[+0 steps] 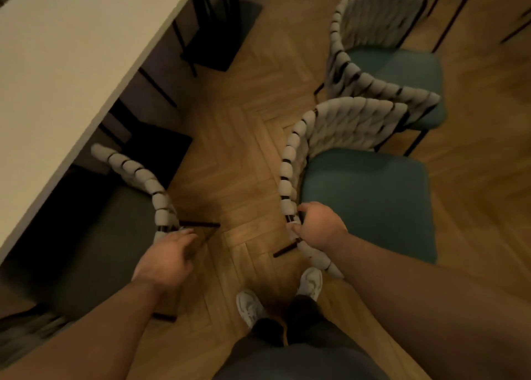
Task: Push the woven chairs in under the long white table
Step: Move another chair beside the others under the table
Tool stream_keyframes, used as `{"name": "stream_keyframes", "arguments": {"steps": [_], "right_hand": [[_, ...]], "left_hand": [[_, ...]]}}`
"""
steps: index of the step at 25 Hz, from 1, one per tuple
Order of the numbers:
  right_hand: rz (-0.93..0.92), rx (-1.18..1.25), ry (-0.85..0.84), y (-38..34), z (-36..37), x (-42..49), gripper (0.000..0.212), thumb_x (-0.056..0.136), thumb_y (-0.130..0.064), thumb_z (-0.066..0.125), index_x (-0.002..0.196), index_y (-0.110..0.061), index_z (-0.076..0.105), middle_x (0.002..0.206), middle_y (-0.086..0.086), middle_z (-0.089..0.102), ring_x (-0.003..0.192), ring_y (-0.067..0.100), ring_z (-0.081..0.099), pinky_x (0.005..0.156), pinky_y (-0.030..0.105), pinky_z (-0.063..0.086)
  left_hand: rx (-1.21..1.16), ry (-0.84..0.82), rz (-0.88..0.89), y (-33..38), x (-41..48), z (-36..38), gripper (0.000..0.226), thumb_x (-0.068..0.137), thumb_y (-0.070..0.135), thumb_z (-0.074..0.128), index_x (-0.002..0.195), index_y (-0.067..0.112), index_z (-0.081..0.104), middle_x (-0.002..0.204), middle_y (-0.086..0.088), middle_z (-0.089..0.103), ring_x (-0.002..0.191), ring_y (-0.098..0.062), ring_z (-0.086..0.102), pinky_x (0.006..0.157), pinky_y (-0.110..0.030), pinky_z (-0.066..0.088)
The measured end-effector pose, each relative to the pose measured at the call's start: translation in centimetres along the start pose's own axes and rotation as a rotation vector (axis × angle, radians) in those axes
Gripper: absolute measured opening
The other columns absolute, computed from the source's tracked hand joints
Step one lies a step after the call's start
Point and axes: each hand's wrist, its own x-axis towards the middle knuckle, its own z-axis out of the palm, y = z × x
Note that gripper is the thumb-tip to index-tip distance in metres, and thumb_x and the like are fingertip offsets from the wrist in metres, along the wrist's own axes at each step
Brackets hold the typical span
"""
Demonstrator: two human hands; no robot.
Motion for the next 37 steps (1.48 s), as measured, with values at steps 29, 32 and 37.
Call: {"name": "stream_keyframes", "arguments": {"steps": [29,32,37], "right_hand": [[0.653,0.614,0.087,3.6,-5.6,7.4,0.075,0.096,-0.056,0.066,0.159,-0.022,0.043,0.16,0.002,0.048,0.143,0.023,0.048,0.116,0.037,0.042],[0.758,0.702,0.087,3.8,-3.2,5.7,0.077,0.093,-0.058,0.07,0.158,-0.024,0.044,0.157,0.001,0.052,0.139,0.022,0.052,0.112,0.038,0.046],[0.886,0.825,0.083,1.6,0.5,5.9,0.083,0.089,-0.058,0.073,0.159,-0.025,0.043,0.154,0.0,0.055,0.135,0.021,0.055,0.108,0.036,0.049]], "left_hand": [[0.967,-0.468,1.081,29.2,37.1,-15.8,0.076,0.096,0.026,0.066,0.164,0.026,0.032,0.169,0.001,0.033,0.156,-0.022,0.025,0.127,-0.038,0.026],[1.185,-0.518,1.166,30.6,36.8,-14.0,0.075,0.097,0.024,0.064,0.164,0.027,0.03,0.168,-0.003,0.034,0.157,-0.024,0.023,0.129,-0.042,0.016],[1.539,-0.553,1.282,31.2,40.5,-11.1,0.069,0.1,0.029,0.062,0.162,0.035,0.032,0.163,-0.004,0.042,0.154,-0.026,0.03,0.129,-0.053,0.005]]}}
